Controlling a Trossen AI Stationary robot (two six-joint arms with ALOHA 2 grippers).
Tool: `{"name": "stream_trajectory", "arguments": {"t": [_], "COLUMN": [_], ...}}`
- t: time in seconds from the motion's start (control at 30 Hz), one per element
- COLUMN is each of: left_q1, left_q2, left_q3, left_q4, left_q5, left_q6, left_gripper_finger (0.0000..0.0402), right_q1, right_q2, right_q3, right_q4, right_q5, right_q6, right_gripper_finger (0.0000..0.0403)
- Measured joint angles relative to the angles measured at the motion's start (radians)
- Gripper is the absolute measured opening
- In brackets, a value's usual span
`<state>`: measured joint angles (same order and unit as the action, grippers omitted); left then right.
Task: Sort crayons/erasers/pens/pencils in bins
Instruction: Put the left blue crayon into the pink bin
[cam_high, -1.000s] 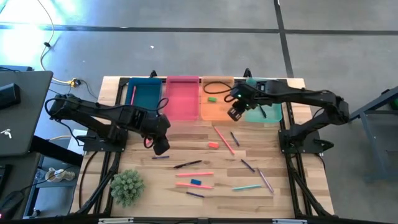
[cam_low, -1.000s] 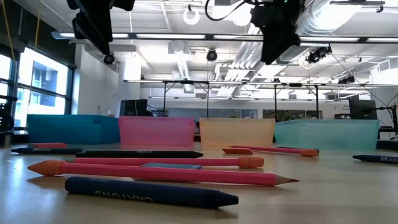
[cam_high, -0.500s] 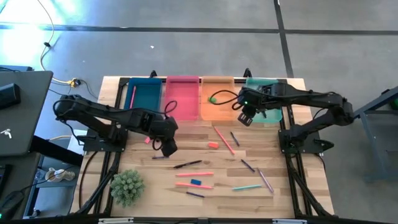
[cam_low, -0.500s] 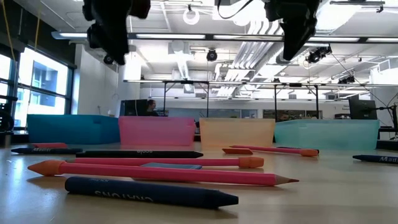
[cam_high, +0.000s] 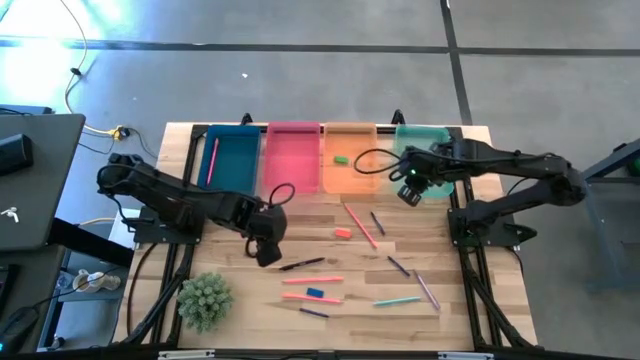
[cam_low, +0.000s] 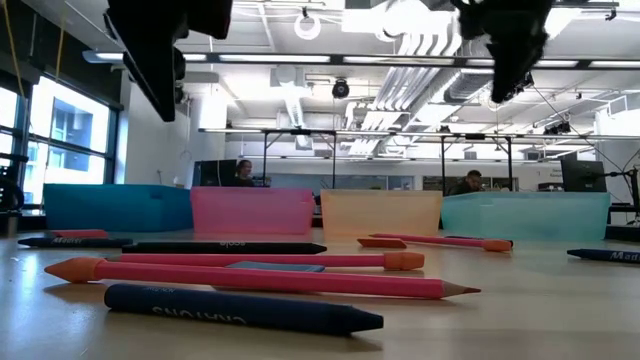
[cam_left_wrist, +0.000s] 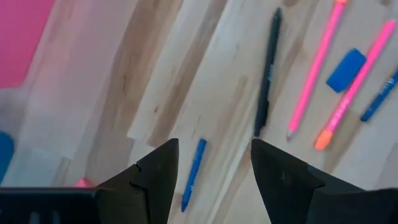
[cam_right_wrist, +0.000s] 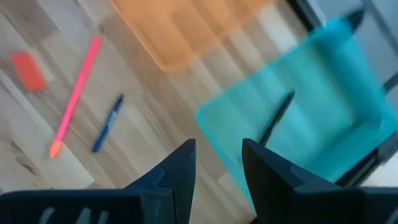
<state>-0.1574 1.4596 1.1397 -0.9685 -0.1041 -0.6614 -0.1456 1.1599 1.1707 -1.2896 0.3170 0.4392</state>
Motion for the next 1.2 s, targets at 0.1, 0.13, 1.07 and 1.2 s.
{"name": "stream_trajectory", "arguments": {"t": [0.1, 0.13, 1.07, 1.2], "left_q1": [-0.024, -0.033, -0.177, -0.177], "left_q2": [0.000, 0.000, -0.006, -0.006], "left_q3": [0.000, 0.000, -0.395, -0.425], "left_q4": [-0.014, -0.022, 0.285, 0.297], "left_q5": [0.018, 0.018, -0.052, -0.024], "left_q6": [-0.016, -0.016, -0.009, -0.001], "left_gripper_finger": [0.0191, 0.0191, 0.0191, 0.0191], "right_q1": [0.013, 0.019, 0.074, 0.074], "right_q2": [-0.078, -0.101, -0.206, -0.206], "right_q3": [-0.093, -0.117, -0.171, -0.171], "right_q4": [0.024, 0.031, 0.108, 0.114], "right_q5": [-0.029, -0.039, -0.059, -0.051], "right_q6": [0.079, 0.101, 0.211, 0.212], "right_gripper_finger": [0.0122, 0.0122, 0.0122, 0.0122]}}
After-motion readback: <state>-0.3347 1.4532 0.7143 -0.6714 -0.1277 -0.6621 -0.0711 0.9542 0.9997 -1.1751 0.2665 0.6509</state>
